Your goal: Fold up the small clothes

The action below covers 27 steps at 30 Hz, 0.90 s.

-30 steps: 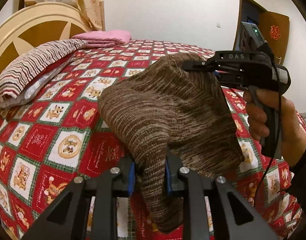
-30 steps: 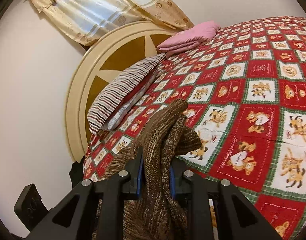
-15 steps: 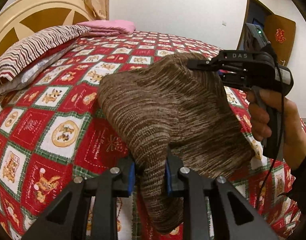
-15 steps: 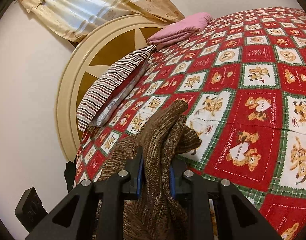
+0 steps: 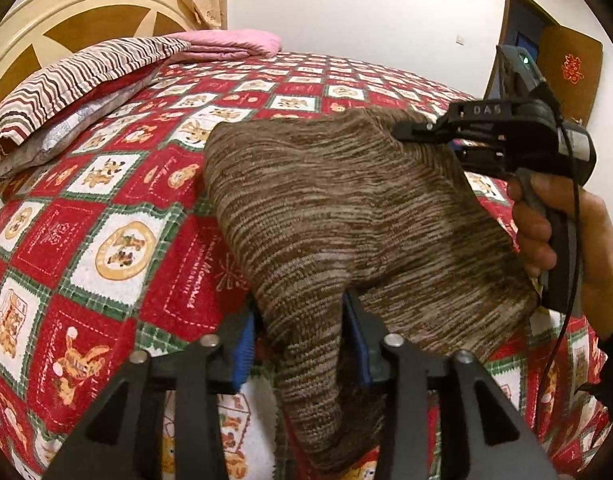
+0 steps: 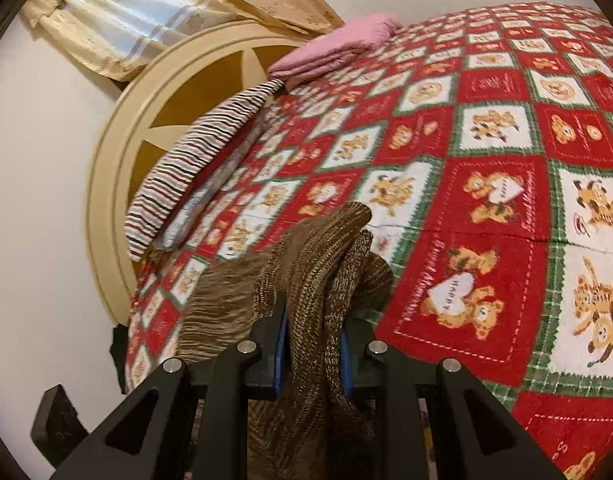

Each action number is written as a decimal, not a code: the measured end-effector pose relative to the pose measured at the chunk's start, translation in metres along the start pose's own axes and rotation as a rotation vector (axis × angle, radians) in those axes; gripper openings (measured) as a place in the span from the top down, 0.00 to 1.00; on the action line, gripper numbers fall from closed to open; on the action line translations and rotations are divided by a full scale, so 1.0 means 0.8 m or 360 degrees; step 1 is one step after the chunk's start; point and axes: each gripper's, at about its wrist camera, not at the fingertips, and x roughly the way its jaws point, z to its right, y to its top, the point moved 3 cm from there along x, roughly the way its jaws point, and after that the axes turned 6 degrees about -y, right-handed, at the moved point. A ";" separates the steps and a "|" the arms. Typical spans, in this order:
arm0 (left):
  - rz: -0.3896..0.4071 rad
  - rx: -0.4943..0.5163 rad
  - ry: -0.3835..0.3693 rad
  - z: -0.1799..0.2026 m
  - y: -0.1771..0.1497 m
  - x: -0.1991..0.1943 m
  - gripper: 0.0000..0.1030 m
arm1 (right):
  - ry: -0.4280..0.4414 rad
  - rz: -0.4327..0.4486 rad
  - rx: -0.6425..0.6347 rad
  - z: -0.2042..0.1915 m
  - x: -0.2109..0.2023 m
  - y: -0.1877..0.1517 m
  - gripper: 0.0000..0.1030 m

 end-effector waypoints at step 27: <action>0.0137 0.0088 0.0191 -0.010 0.009 -0.045 0.13 | -0.0162 0.0070 0.0130 0.041 -0.030 -0.036 0.45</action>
